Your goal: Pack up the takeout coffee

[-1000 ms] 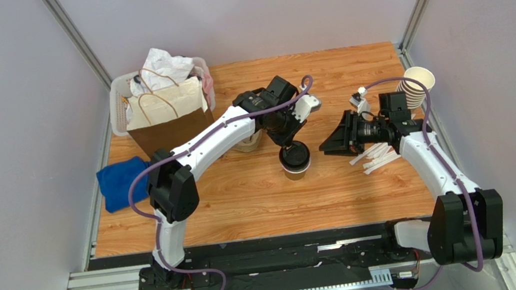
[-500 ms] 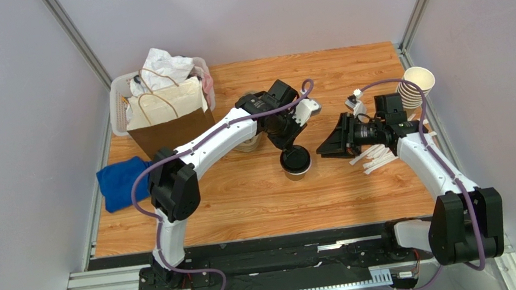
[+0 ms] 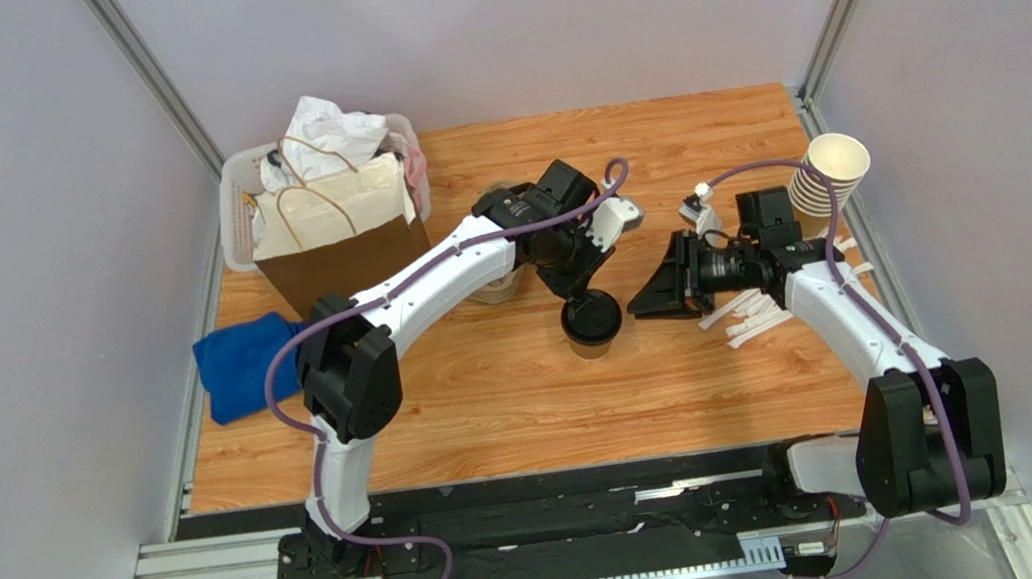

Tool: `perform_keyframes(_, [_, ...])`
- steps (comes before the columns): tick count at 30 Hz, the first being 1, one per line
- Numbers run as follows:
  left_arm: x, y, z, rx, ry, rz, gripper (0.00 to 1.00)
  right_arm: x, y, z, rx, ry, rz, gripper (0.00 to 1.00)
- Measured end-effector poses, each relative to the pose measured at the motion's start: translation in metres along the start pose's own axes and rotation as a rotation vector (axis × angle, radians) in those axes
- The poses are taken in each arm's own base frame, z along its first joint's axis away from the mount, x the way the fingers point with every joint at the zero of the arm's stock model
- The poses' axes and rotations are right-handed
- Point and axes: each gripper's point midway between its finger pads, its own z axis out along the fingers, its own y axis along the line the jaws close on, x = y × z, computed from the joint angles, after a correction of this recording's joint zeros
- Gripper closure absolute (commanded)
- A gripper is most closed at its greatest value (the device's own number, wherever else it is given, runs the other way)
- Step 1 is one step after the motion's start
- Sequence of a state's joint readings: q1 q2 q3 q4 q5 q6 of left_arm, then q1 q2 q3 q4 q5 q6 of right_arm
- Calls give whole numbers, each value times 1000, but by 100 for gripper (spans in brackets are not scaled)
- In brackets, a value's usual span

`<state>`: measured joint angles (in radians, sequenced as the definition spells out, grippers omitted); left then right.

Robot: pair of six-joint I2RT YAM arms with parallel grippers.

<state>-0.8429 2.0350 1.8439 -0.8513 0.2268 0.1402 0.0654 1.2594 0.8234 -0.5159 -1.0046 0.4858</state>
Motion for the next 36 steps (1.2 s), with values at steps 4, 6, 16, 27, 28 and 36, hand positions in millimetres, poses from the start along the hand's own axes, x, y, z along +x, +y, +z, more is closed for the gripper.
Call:
perform_keyframes(4, [0,0,0,0,0,0,100,3,-1,5,0,22,3,75])
perform_keyframes(6, [0,0,0,1,0,0,100,5,-3,9,3,39,11,76])
perform_keyframes(16, [-1,-1,1,7,-3,0,100,11,-5,40,3,131,24,80])
perform_keyframes(27, [-2,-2,2,14,-10,-1,100,-7,-23,64,12,142,96,83])
perform_keyframes(28, [-2,-2,3,14,-11,-1,100,-7,-26,66,14,148,107,83])
perform_keyframes(36, [1,5,0,20,-29,-44,67,-8,-28,74,-34,211,171,89])
